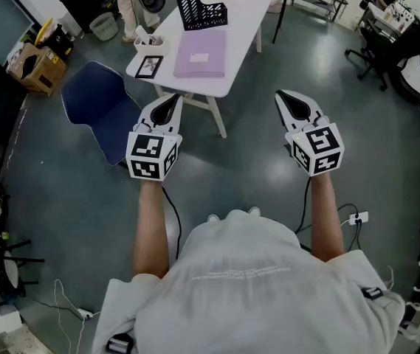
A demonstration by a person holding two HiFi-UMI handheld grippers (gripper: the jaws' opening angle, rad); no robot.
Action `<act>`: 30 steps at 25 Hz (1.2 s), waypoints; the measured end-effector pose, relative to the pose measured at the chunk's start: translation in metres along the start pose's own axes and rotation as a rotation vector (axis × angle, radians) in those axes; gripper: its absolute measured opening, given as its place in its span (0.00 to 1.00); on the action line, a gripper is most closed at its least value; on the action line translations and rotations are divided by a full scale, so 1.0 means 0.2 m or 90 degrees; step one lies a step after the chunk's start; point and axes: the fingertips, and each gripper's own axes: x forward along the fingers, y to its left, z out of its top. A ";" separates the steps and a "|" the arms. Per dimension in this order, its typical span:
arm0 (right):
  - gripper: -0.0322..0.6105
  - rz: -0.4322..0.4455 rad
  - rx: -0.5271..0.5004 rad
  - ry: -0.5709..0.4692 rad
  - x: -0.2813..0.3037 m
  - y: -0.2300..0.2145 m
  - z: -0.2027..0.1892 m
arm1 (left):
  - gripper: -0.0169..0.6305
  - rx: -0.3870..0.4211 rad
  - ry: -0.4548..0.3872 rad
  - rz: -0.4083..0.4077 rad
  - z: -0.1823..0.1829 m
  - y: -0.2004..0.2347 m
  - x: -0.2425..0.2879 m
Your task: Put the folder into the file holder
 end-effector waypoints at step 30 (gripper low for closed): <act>0.56 0.089 0.062 -0.016 0.05 -0.02 -0.07 | 0.58 -0.003 0.078 0.001 -0.14 -0.11 0.08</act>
